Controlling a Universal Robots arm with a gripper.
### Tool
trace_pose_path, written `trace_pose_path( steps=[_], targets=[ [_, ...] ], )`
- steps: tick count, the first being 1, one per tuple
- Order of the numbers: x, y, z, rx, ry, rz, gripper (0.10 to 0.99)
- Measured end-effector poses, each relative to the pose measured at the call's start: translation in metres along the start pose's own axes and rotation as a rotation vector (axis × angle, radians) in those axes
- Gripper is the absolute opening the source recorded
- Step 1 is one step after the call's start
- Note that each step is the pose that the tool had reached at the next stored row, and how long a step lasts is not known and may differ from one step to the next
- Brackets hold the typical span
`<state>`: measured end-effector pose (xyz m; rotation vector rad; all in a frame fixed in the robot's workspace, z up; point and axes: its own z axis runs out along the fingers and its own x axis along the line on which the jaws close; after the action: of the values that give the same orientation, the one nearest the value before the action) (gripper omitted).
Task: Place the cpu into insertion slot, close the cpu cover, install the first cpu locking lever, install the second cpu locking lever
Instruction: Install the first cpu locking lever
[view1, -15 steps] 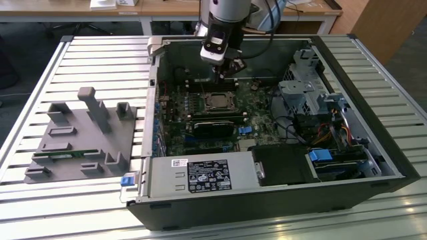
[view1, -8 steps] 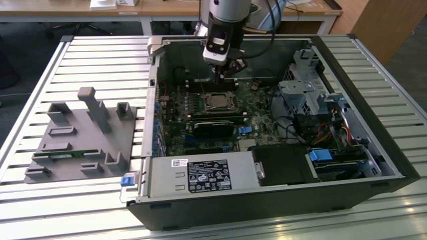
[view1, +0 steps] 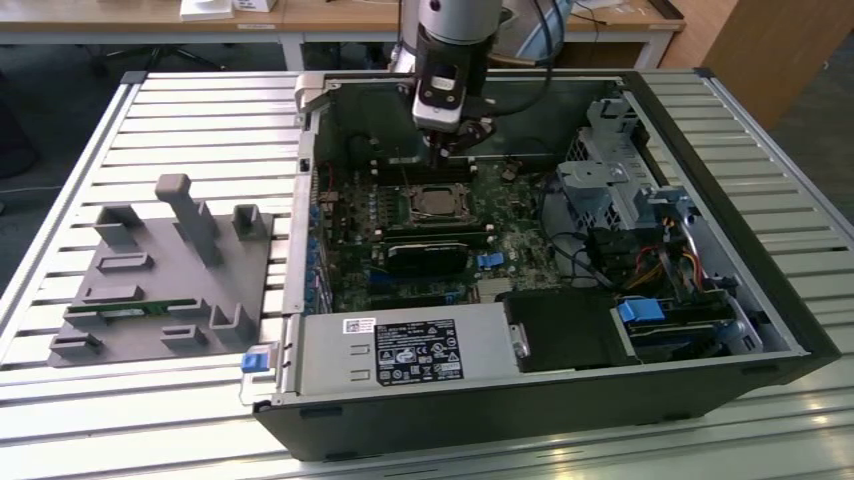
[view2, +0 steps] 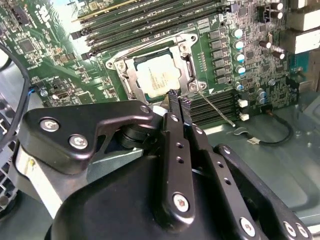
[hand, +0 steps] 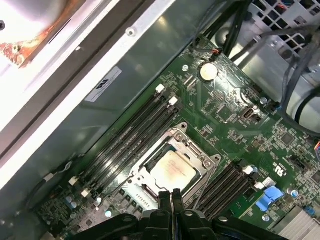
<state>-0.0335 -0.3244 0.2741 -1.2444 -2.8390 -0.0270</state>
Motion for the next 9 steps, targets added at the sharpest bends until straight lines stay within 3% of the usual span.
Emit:
trace_pose_path(
  steps=[9],
  targets=[
    [0.0, 0.0, 0.0, 0.003, -0.0001, -0.073, 0.153]
  ],
)
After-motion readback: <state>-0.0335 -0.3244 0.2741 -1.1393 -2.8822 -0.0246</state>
